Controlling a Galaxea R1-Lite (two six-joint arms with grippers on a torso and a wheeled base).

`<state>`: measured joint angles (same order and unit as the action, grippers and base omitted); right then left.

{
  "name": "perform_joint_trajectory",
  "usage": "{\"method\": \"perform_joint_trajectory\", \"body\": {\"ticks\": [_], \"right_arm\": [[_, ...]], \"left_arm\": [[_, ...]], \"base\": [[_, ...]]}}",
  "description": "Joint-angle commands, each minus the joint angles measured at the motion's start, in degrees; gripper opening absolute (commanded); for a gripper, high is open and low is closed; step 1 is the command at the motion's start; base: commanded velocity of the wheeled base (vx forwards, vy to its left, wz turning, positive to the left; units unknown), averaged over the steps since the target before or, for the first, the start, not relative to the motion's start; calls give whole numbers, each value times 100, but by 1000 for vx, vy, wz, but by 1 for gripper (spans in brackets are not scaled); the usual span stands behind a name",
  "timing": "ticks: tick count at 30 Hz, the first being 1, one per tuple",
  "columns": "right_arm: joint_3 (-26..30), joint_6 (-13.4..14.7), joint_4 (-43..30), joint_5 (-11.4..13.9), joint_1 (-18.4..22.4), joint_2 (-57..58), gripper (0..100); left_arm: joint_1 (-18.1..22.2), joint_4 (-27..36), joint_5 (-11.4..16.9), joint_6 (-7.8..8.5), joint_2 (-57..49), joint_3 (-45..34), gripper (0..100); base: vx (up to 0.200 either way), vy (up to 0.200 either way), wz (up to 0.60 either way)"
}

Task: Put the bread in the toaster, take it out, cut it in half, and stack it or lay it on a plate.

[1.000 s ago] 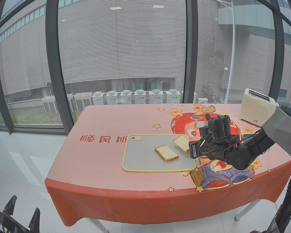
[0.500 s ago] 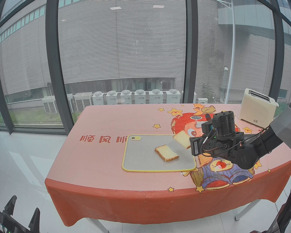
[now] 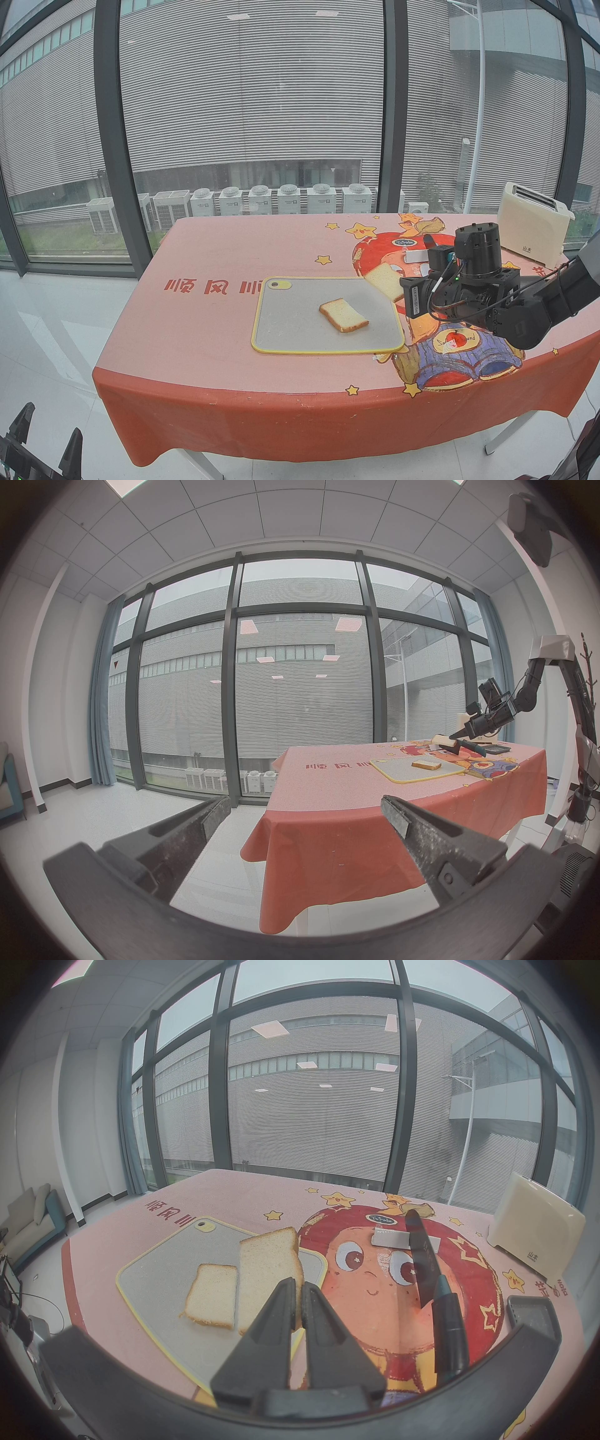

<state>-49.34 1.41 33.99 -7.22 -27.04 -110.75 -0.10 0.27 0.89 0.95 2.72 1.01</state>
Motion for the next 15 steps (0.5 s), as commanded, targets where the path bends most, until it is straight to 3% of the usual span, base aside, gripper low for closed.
{"method": "perform_joint_trajectory", "body": {"ticks": [1,15], "right_arm": [[73,-1,11,1,-3,142,0],[425,-1,64,-17,-73,440,0]], "left_arm": [[1,0,-1,2,9,-101,100],[1,0,-1,10,9,-101,100]], "base": [[0,0,0],[0,0,0]]}}
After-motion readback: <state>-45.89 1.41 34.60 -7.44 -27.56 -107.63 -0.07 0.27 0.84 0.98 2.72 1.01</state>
